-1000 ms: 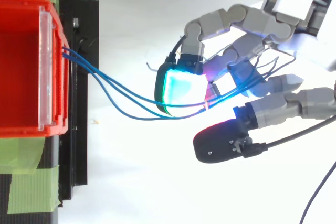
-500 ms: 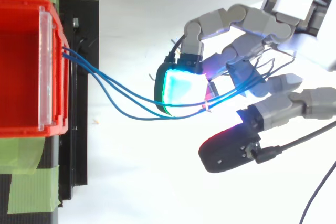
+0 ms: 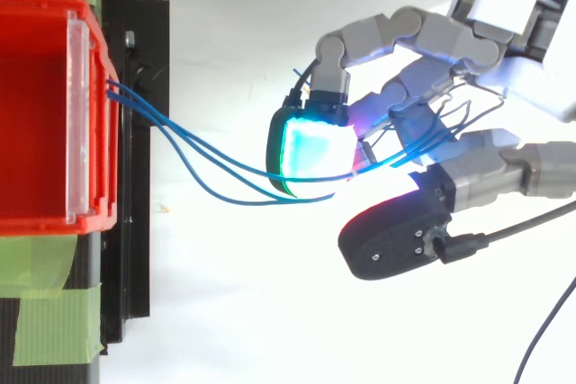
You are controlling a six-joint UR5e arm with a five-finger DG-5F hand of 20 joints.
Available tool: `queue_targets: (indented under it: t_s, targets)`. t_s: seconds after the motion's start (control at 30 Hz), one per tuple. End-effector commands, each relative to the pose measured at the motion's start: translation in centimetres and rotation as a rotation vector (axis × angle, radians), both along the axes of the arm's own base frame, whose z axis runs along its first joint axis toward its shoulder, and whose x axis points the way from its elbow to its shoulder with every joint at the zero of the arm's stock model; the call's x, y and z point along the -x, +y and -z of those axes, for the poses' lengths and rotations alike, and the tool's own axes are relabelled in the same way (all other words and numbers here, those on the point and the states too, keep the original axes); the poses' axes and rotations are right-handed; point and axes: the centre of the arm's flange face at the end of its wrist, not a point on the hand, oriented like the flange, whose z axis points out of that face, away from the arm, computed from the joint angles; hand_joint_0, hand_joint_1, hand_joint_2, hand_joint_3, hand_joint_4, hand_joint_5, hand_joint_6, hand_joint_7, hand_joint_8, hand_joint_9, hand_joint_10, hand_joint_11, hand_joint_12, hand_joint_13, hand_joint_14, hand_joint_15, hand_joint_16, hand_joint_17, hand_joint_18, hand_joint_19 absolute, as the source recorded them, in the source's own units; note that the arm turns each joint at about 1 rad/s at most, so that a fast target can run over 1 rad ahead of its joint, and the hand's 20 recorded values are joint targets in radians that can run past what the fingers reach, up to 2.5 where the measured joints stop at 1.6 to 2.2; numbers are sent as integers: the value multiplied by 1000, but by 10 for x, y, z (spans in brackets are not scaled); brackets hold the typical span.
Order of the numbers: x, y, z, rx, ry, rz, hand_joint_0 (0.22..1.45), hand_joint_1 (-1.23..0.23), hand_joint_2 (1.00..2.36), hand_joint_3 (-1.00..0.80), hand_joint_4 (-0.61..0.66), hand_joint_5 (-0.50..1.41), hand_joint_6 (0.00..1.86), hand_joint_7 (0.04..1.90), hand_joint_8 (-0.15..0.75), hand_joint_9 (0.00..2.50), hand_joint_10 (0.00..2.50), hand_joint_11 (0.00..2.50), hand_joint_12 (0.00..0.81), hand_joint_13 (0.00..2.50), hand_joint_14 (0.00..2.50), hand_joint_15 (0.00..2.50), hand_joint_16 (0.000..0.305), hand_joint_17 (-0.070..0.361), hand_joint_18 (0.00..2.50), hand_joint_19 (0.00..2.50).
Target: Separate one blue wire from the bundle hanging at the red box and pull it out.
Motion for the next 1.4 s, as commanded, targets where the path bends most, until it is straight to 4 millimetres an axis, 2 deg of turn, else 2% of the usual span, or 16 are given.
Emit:
queue_targets:
  t_s: [0.0, 0.43, 0.67, 0.9, 1.2, 1.37]
  targets:
    - [1, 0, -1, 0, 1, -1, 610, -684, 1008, -419, 221, -182, 694, 1226, 336, 937, 14, 1491, 348, 1049, 2073, 1046, 47, 105, 908, 1427]
    - [0, 0, 0, -1, 3, -1, 673, -758, 1014, -352, 216, -179, 707, 1193, 331, 931, 11, 1509, 341, 1058, 2029, 1080, 46, 103, 910, 1425]
    - [0, 0, 0, -1, 1, -1, 701, -797, 1028, -162, 210, -183, 719, 1203, 335, 906, 12, 1528, 350, 1036, 2045, 1104, 45, 102, 903, 1427]
    - [0, 1, 0, -1, 1, -2, 716, -838, 1034, -72, 204, -206, 730, 1192, 333, 832, 13, 1507, 355, 991, 2080, 1092, 45, 102, 890, 1462]
    - [0, 1, -1, -2, -1, -2, 725, -934, 1030, -151, 229, -212, 632, 1337, 325, 684, 16, 1481, 356, 889, 2058, 1101, 48, 109, 858, 1450]
    - [0, 1, 0, -1, 1, -2, 717, -945, 1029, -171, 232, -212, 615, 1355, 324, 650, 17, 1476, 359, 881, 2048, 1097, 49, 109, 855, 1441]
